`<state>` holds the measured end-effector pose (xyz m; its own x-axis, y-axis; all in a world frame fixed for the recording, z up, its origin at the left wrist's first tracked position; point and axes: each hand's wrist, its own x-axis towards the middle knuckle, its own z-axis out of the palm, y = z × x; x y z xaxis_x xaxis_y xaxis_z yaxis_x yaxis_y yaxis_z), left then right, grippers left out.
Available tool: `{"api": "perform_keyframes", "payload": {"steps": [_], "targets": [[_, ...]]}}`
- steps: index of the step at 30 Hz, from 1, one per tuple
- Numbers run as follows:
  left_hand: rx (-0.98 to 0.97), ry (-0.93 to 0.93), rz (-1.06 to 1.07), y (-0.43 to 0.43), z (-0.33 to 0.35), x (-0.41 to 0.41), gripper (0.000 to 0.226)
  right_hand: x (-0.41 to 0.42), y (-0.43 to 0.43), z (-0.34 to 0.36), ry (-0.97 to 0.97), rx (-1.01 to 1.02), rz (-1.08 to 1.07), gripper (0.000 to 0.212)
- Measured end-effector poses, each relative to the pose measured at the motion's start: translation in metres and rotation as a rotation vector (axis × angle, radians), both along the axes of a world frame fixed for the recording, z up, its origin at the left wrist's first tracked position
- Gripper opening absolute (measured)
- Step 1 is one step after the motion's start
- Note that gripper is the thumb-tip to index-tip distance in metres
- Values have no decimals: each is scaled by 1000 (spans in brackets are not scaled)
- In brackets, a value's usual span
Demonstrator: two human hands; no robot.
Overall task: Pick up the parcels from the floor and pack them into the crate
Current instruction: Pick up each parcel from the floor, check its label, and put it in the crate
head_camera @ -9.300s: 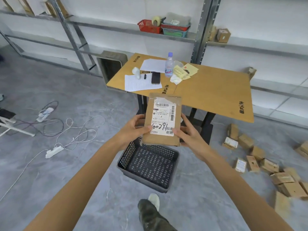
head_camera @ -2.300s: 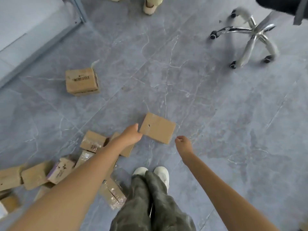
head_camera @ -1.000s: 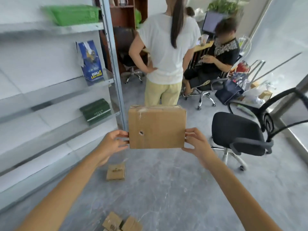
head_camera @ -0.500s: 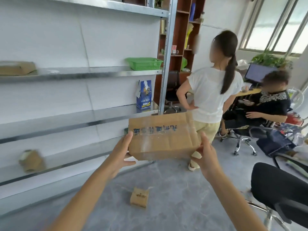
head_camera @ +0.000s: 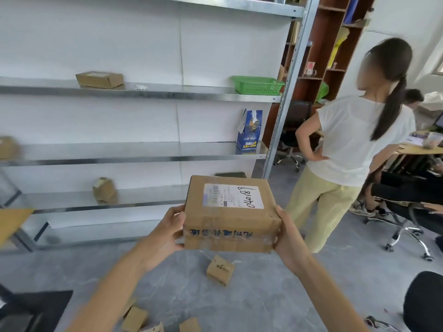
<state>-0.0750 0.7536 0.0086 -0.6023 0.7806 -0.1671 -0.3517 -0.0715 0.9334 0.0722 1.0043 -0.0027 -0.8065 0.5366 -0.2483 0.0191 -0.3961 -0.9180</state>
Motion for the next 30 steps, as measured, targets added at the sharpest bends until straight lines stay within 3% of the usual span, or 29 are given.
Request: {"api": "perform_keyframes", "payload": {"steps": [4,8,12,14,17,21,24,27,30], "targets": [[26,-123,103,-11,-2,23,78,6,-5,-2,47,28,74,80],[-107,-48,268,-25,-6,39,86,7,-18,-4,77,27,197,64],[-15,-82,317,-59,-2,42,73,6,-30,0,84,42,377,97],[1,-56,350,-76,1,45,65,-1,-31,11,77,109,411,93],[-14,10,355,-103,5,48,71,-18,-36,35,-23,282,514,90],[-50,108,308,-142,21,53,72,-31,-71,61,-179,404,974,87],[-90,174,307,-173,36,56,76,-34,-112,64,-263,431,1194,89],[-125,212,387,-209,47,59,70,-34,-159,59,-204,367,1180,77],[-123,268,652,-249,48,63,71,-37,-206,43,-97,299,1093,78]]}}
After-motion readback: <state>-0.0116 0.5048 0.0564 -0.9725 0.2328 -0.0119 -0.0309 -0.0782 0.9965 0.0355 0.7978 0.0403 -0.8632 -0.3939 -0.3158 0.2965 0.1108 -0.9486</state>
